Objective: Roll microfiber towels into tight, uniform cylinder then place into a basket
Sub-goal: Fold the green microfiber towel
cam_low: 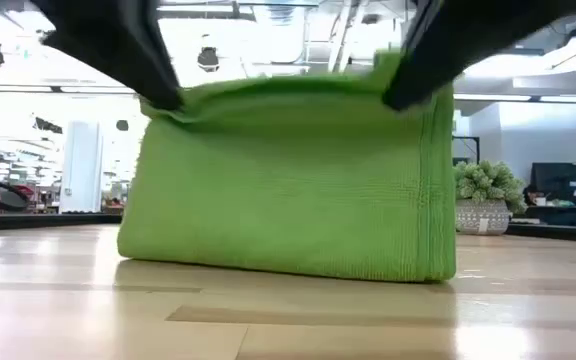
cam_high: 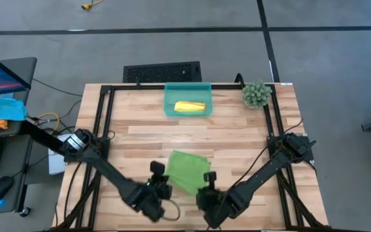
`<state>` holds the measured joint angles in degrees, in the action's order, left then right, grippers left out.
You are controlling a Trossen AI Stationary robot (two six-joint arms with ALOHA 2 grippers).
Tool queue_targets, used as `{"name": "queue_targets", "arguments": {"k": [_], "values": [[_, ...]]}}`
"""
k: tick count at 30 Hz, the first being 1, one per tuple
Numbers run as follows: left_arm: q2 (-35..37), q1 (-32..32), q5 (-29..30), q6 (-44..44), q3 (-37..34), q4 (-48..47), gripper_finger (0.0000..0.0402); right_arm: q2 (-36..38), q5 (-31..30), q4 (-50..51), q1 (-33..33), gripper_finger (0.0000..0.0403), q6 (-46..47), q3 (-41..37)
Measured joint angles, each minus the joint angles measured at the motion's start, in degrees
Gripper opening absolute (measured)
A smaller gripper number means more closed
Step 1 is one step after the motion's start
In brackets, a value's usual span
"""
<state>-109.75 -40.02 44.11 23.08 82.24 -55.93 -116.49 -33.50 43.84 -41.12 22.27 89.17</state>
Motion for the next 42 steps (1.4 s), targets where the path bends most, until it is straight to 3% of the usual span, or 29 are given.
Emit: {"name": "queue_targets", "arguments": {"k": [8,15,20,36,42], "values": [[0.00,9.02,-1.04,-6.39,-0.13,0.23,0.0003,0.04,-1.65,5.43,3.74,0.0016,9.82,-2.87],[0.04,15.89,-9.44,-14.52,-6.02,10.06,0.0003,0.02,-0.19,5.38,5.40,0.0010,13.67,-5.76],[0.02,19.27,-9.87,-18.21,-9.35,16.09,0.0003,0.03,1.23,5.36,6.43,0.0015,15.83,-6.95],[0.04,23.20,-10.94,-19.81,-9.38,18.81,0.0003,0.04,2.49,9.32,8.69,0.0006,23.85,-6.95],[0.04,23.26,-10.65,-21.99,-9.45,20.06,0.0004,0.04,3.55,10.18,8.66,0.0055,24.43,-6.95]]}}
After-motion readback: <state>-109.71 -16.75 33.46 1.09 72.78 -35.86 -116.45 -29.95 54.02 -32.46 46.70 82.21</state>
